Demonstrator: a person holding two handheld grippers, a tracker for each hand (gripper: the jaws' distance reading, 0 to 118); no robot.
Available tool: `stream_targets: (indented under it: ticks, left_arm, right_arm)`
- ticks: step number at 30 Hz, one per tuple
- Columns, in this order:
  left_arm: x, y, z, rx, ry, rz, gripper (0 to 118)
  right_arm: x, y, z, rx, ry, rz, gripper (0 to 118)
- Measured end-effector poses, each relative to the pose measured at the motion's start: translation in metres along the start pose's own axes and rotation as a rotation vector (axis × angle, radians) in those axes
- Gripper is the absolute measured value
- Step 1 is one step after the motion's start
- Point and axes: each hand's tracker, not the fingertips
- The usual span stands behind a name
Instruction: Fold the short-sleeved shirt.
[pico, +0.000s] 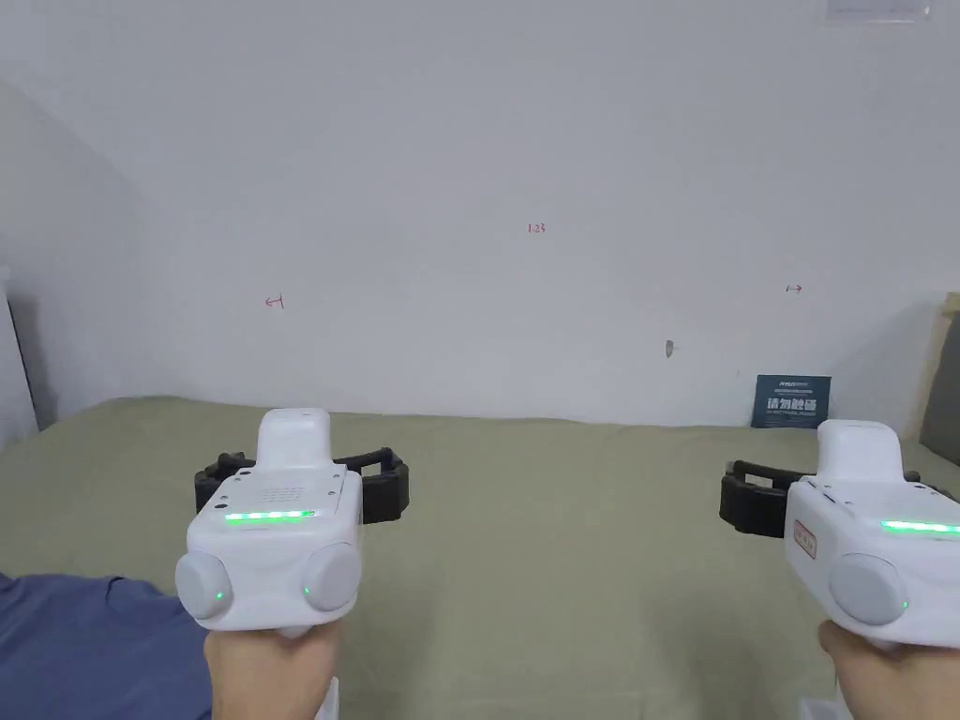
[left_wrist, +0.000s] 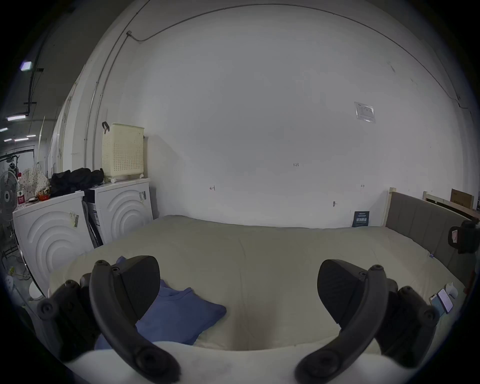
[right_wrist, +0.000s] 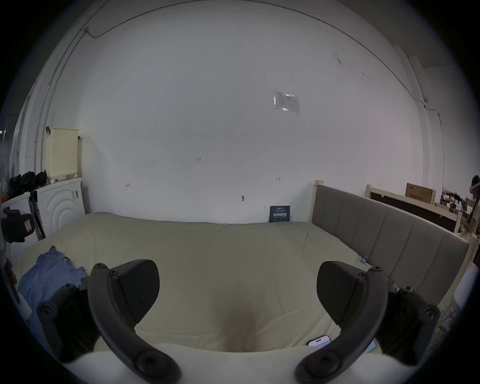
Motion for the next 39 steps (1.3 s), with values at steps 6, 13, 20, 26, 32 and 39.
stream_targets:
  ticks: [6, 13, 20, 26, 32, 39]
  left_arm:
    - [0.001, 0.009, 0.008, 0.046, -0.046, -0.003, 118]
    - [0.009, 0.017, 0.014, 0.054, -0.005, -0.006, 118]
    - [0.018, 0.006, 0.021, 0.071, 0.032, -0.105, 0]
    - [0.016, -0.005, 0.031, 0.011, -0.026, -0.013, 0]
    - [-0.038, 0.002, 0.041, 0.022, 0.051, -0.016, 0]
    - [-0.154, -0.002, 0.102, 0.023, 0.316, 0.036, 0]
  right_arm:
    - [-0.006, 0.009, 0.006, 0.025, 0.017, 0.033, 117]
    - [-0.007, 0.002, 0.005, -0.003, 0.019, 0.055, 114]
    - [-0.012, -0.001, 0.014, 0.028, -0.004, 0.146, 0]
    - [-0.023, -0.008, 0.023, 0.005, 0.056, 0.132, 0]
    - [-0.073, 0.003, 0.024, 0.006, 0.175, 0.151, 0]
    - [-0.179, 0.004, 0.023, 0.034, 0.462, 0.144, 0]
